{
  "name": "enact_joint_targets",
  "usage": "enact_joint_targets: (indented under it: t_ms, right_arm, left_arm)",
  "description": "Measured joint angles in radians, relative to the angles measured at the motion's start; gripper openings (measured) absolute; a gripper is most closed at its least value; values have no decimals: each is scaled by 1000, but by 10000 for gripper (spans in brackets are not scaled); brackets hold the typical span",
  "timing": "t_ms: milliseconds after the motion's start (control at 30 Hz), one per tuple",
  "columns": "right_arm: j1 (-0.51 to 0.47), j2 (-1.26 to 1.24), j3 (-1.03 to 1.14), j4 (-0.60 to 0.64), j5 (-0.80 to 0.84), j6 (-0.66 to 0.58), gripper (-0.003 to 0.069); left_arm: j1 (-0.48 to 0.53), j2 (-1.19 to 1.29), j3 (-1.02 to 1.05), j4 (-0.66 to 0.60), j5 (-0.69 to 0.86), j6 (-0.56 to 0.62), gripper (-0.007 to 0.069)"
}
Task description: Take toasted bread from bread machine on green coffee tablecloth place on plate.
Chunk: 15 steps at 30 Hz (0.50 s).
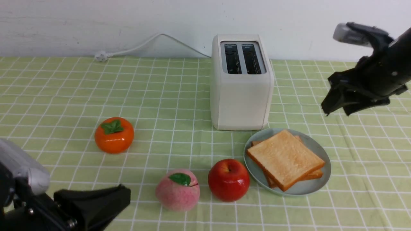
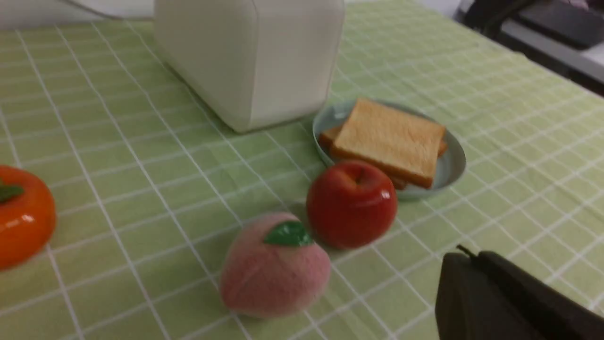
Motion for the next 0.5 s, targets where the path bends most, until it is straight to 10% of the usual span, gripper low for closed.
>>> enact_joint_targets:
  t_ms: [300, 500]
  right_arm:
    - [0, -450, 190, -62, 69, 41, 55]
    - [0, -782, 423, -97, 82, 73, 20]
  left_arm:
    - [0, -4, 0, 3, 46, 1, -7]
    - [0, -100, 0, -24, 120, 1, -7]
